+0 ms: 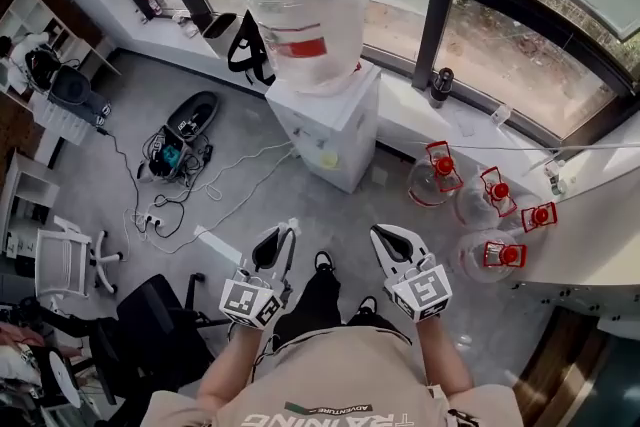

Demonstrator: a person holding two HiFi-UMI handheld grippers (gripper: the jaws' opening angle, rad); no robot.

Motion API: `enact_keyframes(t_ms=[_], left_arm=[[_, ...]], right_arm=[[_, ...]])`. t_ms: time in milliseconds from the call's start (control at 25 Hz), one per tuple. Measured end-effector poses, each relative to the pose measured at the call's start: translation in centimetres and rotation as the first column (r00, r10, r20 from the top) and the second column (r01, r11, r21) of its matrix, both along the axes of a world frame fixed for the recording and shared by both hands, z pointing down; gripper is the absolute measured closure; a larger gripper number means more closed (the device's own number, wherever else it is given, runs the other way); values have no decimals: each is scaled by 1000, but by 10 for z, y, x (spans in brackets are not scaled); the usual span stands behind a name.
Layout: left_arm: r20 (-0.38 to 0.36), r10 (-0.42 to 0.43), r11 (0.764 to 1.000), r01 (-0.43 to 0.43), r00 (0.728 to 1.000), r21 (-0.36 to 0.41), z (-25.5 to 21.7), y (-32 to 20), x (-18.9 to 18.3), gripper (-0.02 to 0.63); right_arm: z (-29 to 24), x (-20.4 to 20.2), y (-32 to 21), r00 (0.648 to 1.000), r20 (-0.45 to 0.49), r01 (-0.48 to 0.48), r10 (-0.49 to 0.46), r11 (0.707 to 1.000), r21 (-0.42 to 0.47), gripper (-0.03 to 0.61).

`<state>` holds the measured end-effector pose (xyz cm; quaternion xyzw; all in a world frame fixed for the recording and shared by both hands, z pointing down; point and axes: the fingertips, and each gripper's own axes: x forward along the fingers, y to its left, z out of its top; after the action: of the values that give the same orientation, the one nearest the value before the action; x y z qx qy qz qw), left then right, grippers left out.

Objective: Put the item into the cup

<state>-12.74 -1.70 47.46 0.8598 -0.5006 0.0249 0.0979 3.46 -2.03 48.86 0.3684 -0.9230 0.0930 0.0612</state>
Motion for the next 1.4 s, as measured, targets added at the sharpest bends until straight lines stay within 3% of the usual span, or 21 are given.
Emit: enact_keyframes(t_ms=[120, 400, 640, 840, 1040, 1200, 1400], left_arm=[[-5, 45, 999, -45, 999, 7, 5, -35, -5, 557], [62, 170, 982, -174, 984, 76, 5, -97, -30, 557], [55, 235, 971, -237, 970, 38, 28, -129, -38, 557], [27, 229, 973, -229, 973, -12, 54, -153, -33, 557], [37, 184, 980, -181, 982, -89, 106, -185, -26, 557], [22, 135, 982, -131, 991, -135, 151, -211, -15, 557], [91, 155, 975, -137, 984, -175, 244, -237, 2, 557]], right_arm=[[3, -19, -27, 1000, 2, -10, 10, 1000, -6, 566], [-9, -49, -84, 993, -32, -113, 114, 993, 14, 566], [2, -45, -111, 973, -62, -222, 221, 975, -18, 566], [13, -40, -125, 971, -90, -225, 221, 974, -39, 566], [35, -25, -151, 974, -80, -215, 213, 976, -22, 566], [58, -14, -172, 975, -128, -183, 183, 983, 8, 566], [102, -22, -192, 982, -78, -172, 171, 985, -1, 566]])
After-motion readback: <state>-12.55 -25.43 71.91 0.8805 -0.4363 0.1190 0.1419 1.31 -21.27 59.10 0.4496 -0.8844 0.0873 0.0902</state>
